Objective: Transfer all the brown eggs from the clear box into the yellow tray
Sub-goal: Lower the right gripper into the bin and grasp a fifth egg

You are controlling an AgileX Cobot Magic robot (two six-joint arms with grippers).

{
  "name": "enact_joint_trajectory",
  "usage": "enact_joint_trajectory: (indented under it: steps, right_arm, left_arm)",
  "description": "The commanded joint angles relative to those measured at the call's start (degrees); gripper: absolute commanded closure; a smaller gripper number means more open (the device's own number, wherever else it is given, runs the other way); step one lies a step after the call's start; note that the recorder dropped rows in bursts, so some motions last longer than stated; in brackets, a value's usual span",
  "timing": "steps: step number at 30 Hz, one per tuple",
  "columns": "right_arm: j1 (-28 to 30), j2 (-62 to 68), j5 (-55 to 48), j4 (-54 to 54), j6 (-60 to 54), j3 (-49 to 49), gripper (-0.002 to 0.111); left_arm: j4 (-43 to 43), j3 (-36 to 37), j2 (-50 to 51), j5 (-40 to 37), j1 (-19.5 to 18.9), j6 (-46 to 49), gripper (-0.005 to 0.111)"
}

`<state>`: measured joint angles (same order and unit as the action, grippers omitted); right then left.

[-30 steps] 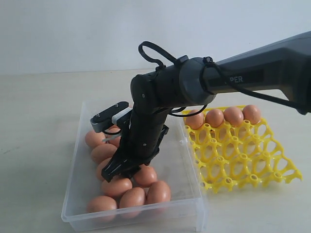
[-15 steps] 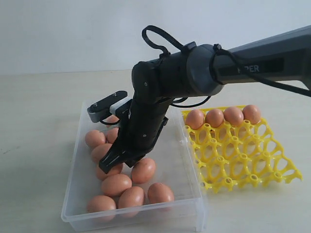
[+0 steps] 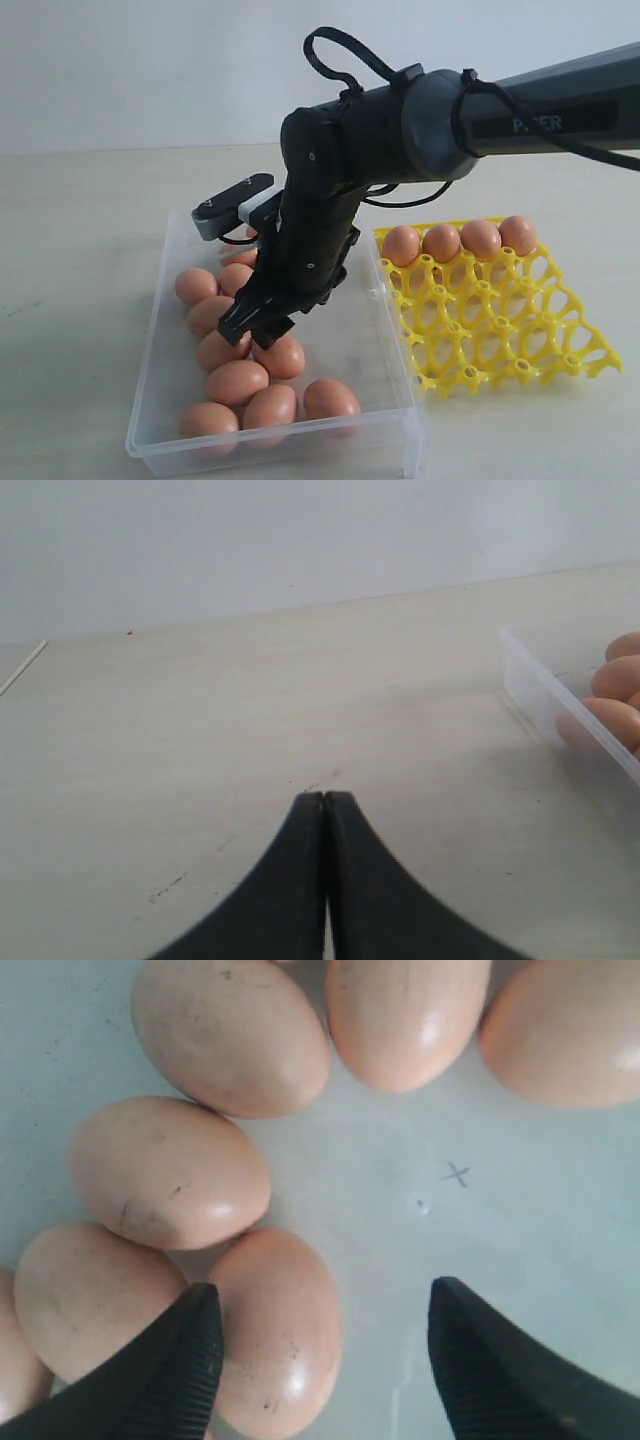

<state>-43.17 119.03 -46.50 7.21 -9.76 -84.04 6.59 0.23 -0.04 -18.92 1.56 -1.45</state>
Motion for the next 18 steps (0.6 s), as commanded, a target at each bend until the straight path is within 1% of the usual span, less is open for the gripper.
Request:
enact_joint_trajectory:
  steps: [1,12,14,15,18]
  right_arm:
    - [-0.1,1.7,2.0,0.4,-0.1,0.2,0.050]
    - [-0.8,5.3,2.7,2.3,-0.7,0.2,0.050]
    - [-0.8,5.4,3.3,2.3,-0.7,0.2,0.051]
    - [-0.8,5.5,3.4,2.3,-0.7,0.2,0.053]
    - [-0.8,5.5,3.6,2.0,-0.8,0.2,0.071]
  left_arm:
    - [0.1,-0.2,0.0,0.8,0.1,-0.4,0.107]
    - [0.1,-0.2,0.0,0.8,0.1,-0.4,0.107]
    - [0.1,-0.2,0.0,0.8,0.1,-0.4,0.107]
    - [0.1,-0.2,0.0,0.8,0.1,-0.4,0.107]
    - [0.1,-0.2,0.0,0.8,0.1,-0.4,0.107]
